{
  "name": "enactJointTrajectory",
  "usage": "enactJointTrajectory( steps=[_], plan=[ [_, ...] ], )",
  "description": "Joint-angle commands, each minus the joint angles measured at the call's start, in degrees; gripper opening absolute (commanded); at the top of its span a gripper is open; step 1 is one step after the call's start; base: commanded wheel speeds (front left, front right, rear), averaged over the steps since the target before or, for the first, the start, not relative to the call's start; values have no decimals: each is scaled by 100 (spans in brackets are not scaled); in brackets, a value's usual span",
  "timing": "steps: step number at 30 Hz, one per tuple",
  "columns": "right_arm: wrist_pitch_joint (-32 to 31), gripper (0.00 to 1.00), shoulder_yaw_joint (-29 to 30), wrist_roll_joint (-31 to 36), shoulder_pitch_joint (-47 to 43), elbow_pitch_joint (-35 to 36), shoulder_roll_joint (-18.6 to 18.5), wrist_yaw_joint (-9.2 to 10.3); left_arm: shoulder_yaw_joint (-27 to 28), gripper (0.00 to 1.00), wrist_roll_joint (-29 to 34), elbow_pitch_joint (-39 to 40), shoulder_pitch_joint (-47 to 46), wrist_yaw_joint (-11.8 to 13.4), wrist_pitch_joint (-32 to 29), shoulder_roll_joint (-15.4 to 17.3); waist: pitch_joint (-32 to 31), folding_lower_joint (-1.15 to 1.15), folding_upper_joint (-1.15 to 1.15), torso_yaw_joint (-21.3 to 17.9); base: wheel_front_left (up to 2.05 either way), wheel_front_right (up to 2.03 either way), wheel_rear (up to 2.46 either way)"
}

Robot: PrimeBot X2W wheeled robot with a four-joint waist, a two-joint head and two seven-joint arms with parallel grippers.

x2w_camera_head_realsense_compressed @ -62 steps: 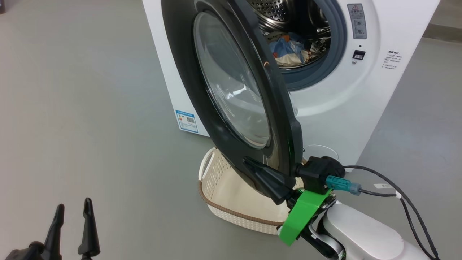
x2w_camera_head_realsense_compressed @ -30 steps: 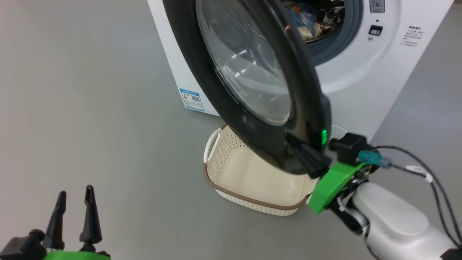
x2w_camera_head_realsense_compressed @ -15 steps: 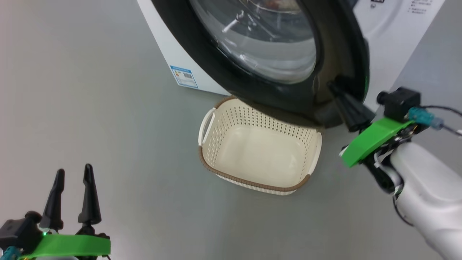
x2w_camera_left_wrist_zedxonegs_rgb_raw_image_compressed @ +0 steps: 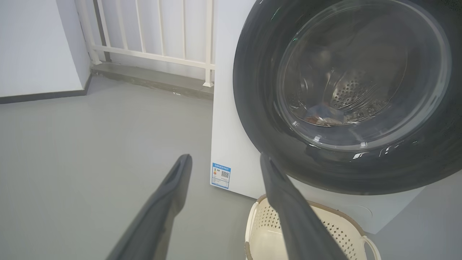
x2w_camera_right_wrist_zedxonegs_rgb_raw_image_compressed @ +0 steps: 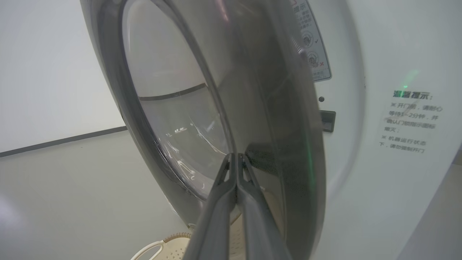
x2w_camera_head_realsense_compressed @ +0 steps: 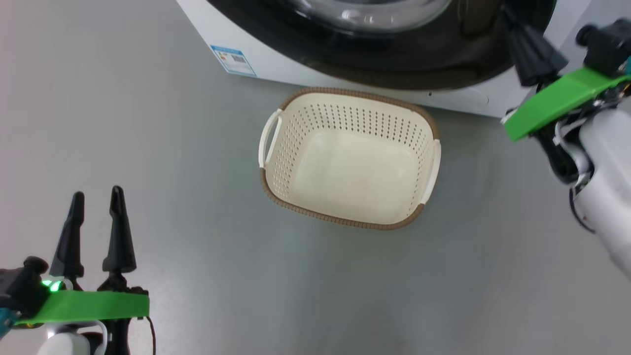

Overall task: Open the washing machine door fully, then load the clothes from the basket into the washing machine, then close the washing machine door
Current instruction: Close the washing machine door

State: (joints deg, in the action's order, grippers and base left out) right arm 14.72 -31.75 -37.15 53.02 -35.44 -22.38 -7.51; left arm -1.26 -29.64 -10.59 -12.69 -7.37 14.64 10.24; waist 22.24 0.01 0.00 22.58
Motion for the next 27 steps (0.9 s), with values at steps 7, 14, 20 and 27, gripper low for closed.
enactJointTrajectory(
  steps=[7,14,20,27],
  plan=[
    [28,0,66,106,634,-70,-166,2,165,100,-76,185,-313,-12,36,203,497,-1,0,-27,0,0,0],
    [28,0,88,146,1137,-149,-233,2,67,100,-104,192,-466,-12,36,156,754,-1,0,35,0,0,0],
    [28,0,210,238,1429,-236,-245,2,49,100,-112,181,-516,-12,36,158,865,-1,0,69,0,0,0],
    [28,0,277,302,1414,-234,-215,2,65,100,-99,147,-521,-12,36,156,851,-1,0,33,0,0,0]
  ],
)
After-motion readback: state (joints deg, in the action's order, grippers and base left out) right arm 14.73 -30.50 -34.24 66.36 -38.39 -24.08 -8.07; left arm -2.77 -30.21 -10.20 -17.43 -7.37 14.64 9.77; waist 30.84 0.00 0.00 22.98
